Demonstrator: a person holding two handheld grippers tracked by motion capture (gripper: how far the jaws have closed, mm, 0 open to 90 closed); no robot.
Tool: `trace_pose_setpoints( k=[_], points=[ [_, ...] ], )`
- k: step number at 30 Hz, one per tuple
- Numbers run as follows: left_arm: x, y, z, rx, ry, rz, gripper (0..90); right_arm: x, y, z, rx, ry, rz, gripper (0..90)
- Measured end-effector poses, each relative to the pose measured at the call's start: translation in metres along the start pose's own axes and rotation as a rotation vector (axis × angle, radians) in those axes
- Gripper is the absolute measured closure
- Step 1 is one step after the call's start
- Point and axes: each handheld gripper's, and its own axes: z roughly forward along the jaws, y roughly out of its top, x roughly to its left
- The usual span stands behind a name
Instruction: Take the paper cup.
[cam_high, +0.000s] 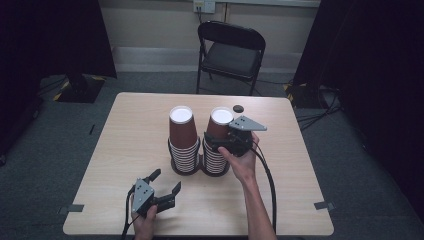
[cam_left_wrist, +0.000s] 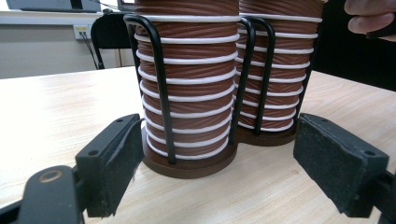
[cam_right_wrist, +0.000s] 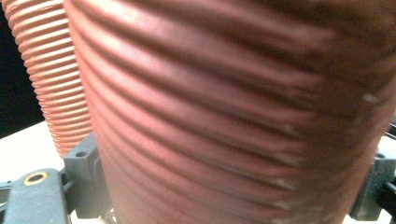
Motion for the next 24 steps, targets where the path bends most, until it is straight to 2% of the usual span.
trace_pose_setpoints(
  k=[11,20,24],
  points=[
    [-0.001,0.000,0.000,-0.003,0.007,0.007,15.8,-0.001,0.003,0.000,0.009,0.004,0.006,12.2],
    [-0.002,0.000,0.000,-0.004,0.016,0.001,15.9,-0.005,0.012,-0.006,-0.031,0.017,0.021,13.0],
    [-0.002,0.000,0.000,-0.002,0.011,0.022,15.9,-0.002,0.016,-0.006,-0.015,0.018,-0.004,13.1]
  ],
)
